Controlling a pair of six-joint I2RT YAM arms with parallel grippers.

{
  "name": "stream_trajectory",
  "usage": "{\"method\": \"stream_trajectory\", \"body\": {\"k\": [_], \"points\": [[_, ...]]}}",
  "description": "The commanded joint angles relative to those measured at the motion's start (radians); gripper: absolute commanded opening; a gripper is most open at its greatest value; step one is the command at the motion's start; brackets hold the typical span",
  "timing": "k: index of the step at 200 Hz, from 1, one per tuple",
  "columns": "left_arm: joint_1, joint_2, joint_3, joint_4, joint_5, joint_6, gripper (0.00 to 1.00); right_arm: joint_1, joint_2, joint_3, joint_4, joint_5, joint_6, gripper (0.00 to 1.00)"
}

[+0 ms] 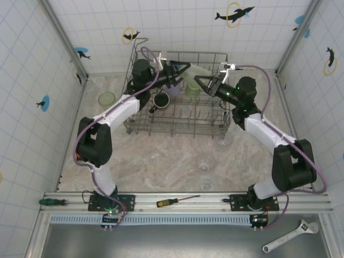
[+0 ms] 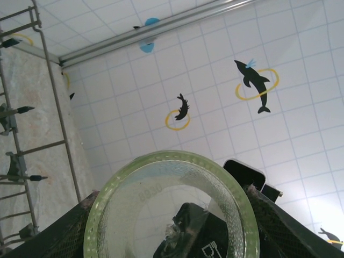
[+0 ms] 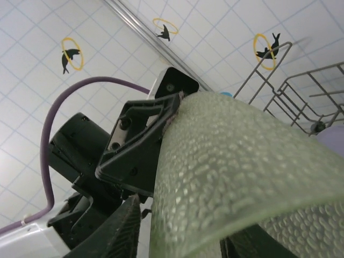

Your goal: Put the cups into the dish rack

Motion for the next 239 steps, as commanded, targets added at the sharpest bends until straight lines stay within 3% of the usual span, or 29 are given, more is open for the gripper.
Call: {"method": "stream_trajectory", "body": {"k": [1, 85, 125, 168, 239], "points": [[0.001, 0.012, 0.091, 0.0, -0.013, 0.066, 0.0, -0.02, -0.068, 0.04, -0.127, 0.039, -0.098, 0.53], [-0.059, 0.149, 0.457, -0.445, -0.256, 0.435, 0.0, -0.152, -0.278, 0.003, -0.573, 0.228, -0.338, 1.0], [-0.085, 0.232, 0.566, -0.534, -0.395, 0.573, 0.0, -0.17, -0.394, -0.021, -0.787, 0.418, -0.487, 1.0], [-0.113, 0.311, 0.618, -0.544, -0.496, 0.676, 0.0, -0.184, -0.478, -0.065, -0.868, 0.569, -0.566, 1.0], [-0.157, 0.432, 0.683, -0.504, -0.557, 0.755, 0.0, -0.201, -0.5, -0.158, -0.855, 0.609, -0.597, 1.0]]}}
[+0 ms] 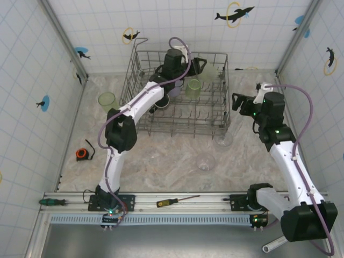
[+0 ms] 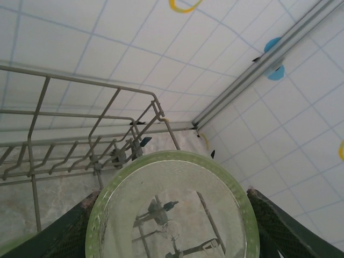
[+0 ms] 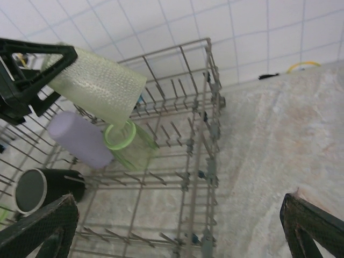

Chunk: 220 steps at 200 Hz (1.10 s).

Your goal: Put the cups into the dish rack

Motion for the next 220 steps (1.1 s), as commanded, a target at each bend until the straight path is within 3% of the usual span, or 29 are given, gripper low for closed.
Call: {"method": "stream_trajectory", "body": {"k": [1, 136, 220], "points": [[-0.014, 0.03, 0.047, 0.048, -0.03, 0.052, 0.0, -0.007, -0.022, -0.03, 0.006, 0.025, -0.025, 1.0], [-0.061, 0.143, 0.075, 0.095, -0.119, 0.173, 0.0, -0.008, -0.009, -0.084, 0.071, 0.007, -0.022, 1.0], [-0.076, 0.2, 0.09, 0.15, -0.147, 0.174, 0.0, -0.01, -0.015, -0.102, 0.091, 0.004, -0.03, 1.0]]}}
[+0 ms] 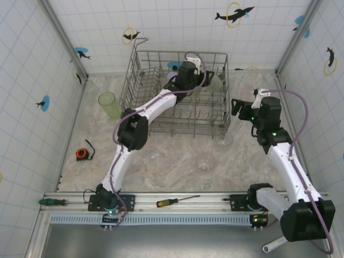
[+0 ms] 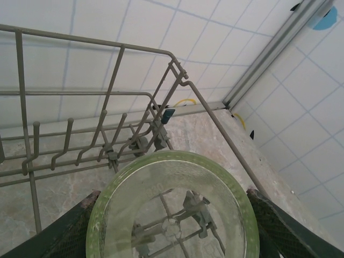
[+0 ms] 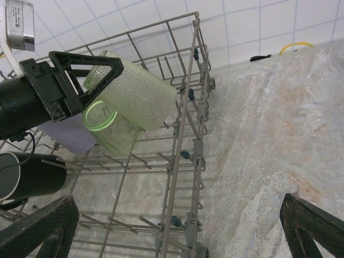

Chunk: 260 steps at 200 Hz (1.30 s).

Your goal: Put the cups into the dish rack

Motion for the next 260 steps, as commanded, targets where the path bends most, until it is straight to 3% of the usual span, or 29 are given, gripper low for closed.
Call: {"method": "stream_trajectory", "body": {"k": [1, 63, 83, 99, 116, 141, 207, 260], "points": [[-0.009, 0.033, 0.052, 0.055, -0.036, 0.025, 0.0, -0.005, -0.014, -0.02, 0.046, 0.001, -0.012, 1.0], [-0.028, 0.084, 0.075, 0.057, -0.097, 0.095, 0.0, -0.004, -0.01, -0.042, 0.066, -0.007, -0.012, 1.0], [-0.034, 0.092, 0.071, 0.075, -0.101, 0.105, 0.13, -0.004, -0.004, -0.046, 0.075, -0.015, -0.012, 1.0], [-0.038, 0.094, 0.064, 0.091, -0.1, 0.103, 0.35, -0.004, 0.0, -0.049, 0.079, -0.016, -0.011, 1.0], [-0.046, 0.094, 0.053, 0.103, -0.105, 0.11, 0.45, -0.004, 0.003, -0.052, 0.084, -0.017, -0.012, 1.0], [-0.055, 0.096, 0.045, 0.128, -0.103, 0.109, 0.68, -0.005, 0.005, -0.057, 0.085, -0.022, -0.005, 1.0], [-0.06, 0.086, 0.021, 0.173, -0.067, 0.062, 0.97, -0.005, -0.002, -0.048, 0.084, -0.028, 0.002, 1.0], [-0.061, -0.017, -0.05, 0.2, -0.05, 0.039, 0.97, -0.005, 0.004, -0.027, 0.065, -0.046, 0.012, 1.0]]}}
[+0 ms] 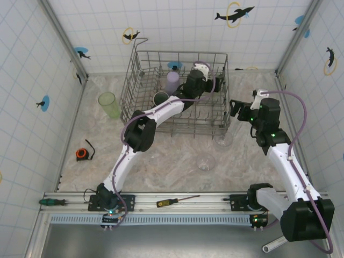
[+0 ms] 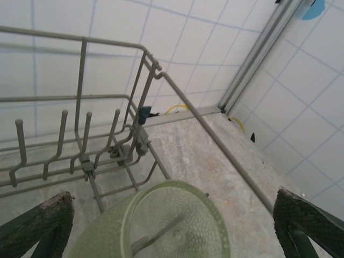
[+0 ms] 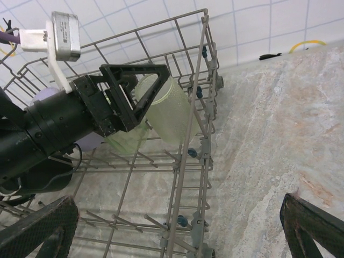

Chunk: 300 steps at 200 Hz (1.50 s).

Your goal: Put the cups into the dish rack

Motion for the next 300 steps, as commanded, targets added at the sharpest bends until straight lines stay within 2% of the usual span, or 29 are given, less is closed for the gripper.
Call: {"method": "stream_trajectory", "body": {"k": [1, 58, 136, 189, 231, 256, 300], "points": [[0.001, -0.095, -0.033, 0.037, 0.023, -0.023, 0.97, -0.005, 0.004, 0.006, 0.016, -0.013, 0.007, 1.0], [0.001, -0.37, -0.263, 0.047, -0.01, 0.017, 0.98, -0.005, -0.038, -0.014, 0.012, -0.011, 0.018, 1.0], [0.001, -0.639, -0.499, -0.068, -0.202, 0.078, 0.98, 0.022, -0.032, 0.031, -0.044, -0.039, 0.049, 1.0], [0.008, -0.874, -0.797, -0.056, -0.375, 0.121, 0.98, 0.073, -0.016, 0.051, -0.091, -0.02, 0.058, 1.0], [0.074, -0.974, -0.879, -0.186, -0.445, 0.096, 0.98, 0.121, -0.023, 0.029, -0.082, 0.011, 0.07, 1.0], [0.129, -1.018, -0.916, -0.242, -0.466, 0.017, 0.98, 0.146, -0.015, 0.036, -0.086, 0.023, 0.071, 1.0], [0.202, -1.051, -0.934, -0.329, -0.501, -0.015, 0.98, 0.186, 0.01, 0.06, -0.087, 0.04, 0.07, 1.0]]}}
